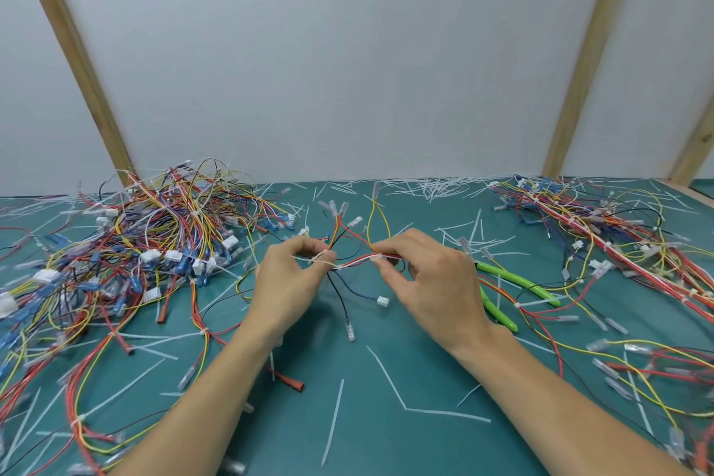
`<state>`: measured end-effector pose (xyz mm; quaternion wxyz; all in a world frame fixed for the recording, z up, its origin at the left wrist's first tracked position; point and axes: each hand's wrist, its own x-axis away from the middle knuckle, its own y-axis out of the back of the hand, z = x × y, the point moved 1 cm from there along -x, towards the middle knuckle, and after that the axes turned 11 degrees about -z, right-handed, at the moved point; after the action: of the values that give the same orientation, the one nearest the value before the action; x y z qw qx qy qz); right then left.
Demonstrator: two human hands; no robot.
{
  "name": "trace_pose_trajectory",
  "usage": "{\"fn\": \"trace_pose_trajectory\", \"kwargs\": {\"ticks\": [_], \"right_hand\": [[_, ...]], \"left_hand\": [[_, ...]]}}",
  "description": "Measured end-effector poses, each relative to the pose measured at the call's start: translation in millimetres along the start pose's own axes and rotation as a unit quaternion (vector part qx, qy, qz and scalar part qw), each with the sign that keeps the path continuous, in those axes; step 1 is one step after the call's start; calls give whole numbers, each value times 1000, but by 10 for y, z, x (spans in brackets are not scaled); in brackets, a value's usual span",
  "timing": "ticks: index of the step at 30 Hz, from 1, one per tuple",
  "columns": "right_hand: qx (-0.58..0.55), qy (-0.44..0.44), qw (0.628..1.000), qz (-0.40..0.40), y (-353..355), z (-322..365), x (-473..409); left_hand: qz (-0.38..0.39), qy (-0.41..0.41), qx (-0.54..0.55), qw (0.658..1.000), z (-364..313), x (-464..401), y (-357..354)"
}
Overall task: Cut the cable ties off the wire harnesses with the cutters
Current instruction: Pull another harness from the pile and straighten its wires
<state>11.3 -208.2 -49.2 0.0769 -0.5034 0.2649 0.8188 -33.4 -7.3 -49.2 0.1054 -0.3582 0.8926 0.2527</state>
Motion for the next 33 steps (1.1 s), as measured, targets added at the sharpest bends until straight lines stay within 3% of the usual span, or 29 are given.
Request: {"fn": "trace_pose_trajectory", "kwargs": {"ticks": [7, 18, 23, 26, 29, 33], "right_hand": [[6, -10, 1000, 2, -5, 1, 2], [-7, -79, 996, 33, -14, 0, -10], [-26, -107, 994, -3, -30, -59, -20], [-41, -129, 990, -26, -24, -61, -33], [-59, -134, 989, -33, -27, -29, -35], [-87, -109, 989, -40, -33, 43, -32]], "left_hand": [[-61, 10, 100, 993, 64, -45, -10], [-121, 5, 98, 988, 107, -46, -10], [-170, -14, 132, 976, -4, -14, -4], [-211, -81, 168, 959, -176, 58, 61], [-119, -153, 180, 964, -324, 271, -5], [67, -126, 147, 979, -370, 468, -258]]}}
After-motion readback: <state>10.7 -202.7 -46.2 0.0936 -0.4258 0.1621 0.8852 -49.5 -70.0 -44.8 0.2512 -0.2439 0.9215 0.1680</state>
